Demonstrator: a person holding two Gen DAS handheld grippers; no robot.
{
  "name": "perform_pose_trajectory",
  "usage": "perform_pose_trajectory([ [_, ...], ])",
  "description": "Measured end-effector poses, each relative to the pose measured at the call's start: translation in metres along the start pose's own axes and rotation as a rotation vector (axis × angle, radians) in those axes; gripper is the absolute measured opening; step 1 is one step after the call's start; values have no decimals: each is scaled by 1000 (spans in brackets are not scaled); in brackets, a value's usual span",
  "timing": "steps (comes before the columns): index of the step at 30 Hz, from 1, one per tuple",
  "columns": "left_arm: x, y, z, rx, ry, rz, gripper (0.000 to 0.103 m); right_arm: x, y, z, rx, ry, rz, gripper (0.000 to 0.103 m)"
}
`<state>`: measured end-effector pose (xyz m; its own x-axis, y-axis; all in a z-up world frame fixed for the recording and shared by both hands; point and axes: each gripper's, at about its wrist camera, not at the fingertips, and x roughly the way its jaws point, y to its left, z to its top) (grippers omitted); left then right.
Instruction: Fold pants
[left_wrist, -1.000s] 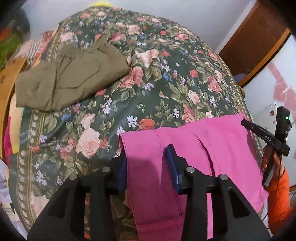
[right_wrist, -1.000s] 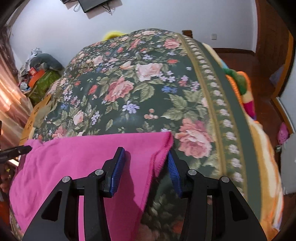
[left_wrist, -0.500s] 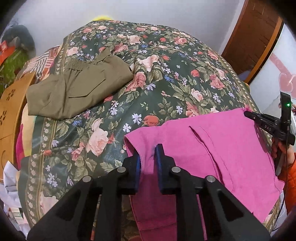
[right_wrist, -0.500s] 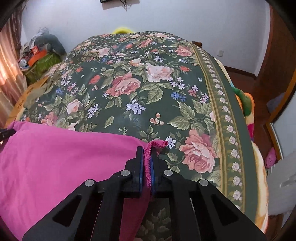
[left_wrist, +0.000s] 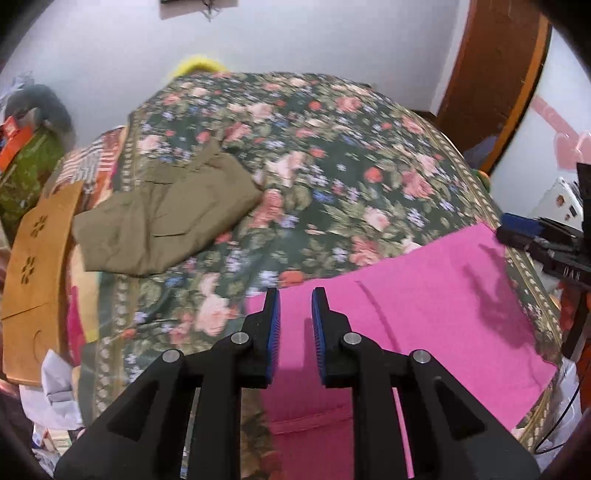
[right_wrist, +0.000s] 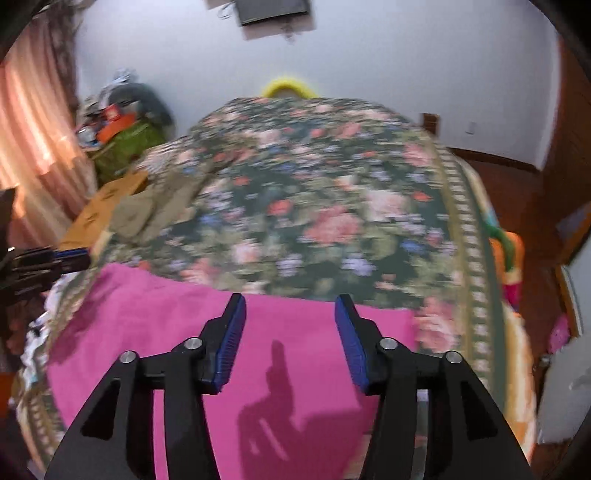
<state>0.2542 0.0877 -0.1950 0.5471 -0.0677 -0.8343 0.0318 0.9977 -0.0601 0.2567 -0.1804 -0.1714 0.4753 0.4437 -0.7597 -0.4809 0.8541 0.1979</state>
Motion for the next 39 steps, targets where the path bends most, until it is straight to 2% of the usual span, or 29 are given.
perform_pose_trajectory([
  [3, 18, -14, 1, 16, 56, -34, 17, 20, 23, -3, -32, 46, 52, 54],
  [7, 44, -23, -8, 36, 139, -42, 17, 60, 42, -14, -55, 166, 87, 54],
  [10, 47, -27, -16, 71, 121, -26, 18, 78, 50, -29, -113, 242, 77, 55],
  [11, 46, -28, -17, 80, 114, -22, 18, 77, 52, -31, -125, 243, 74, 54],
  [17, 30, -26, -29, 97, 80, -16, 19, 56, 50, -47, -150, 277, 95, 55],
  [20, 19, -27, -41, 100, 80, 0, 29, 41, 50, -58, -165, 271, 75, 55],
  [22, 12, -29, -50, 109, 64, 23, 43, 30, 48, -66, -149, 269, 74, 55],
  [26, -6, -27, -69, 83, 40, 31, 49, 11, 42, -81, -125, 274, 59, 55],
  [31, -28, -20, -89, 33, 27, 35, 64, -13, 32, -100, -82, 269, 11, 55],
  [39, -65, -7, -112, -20, -7, 79, 65, -42, 22, -116, -3, 244, -22, 55],
])
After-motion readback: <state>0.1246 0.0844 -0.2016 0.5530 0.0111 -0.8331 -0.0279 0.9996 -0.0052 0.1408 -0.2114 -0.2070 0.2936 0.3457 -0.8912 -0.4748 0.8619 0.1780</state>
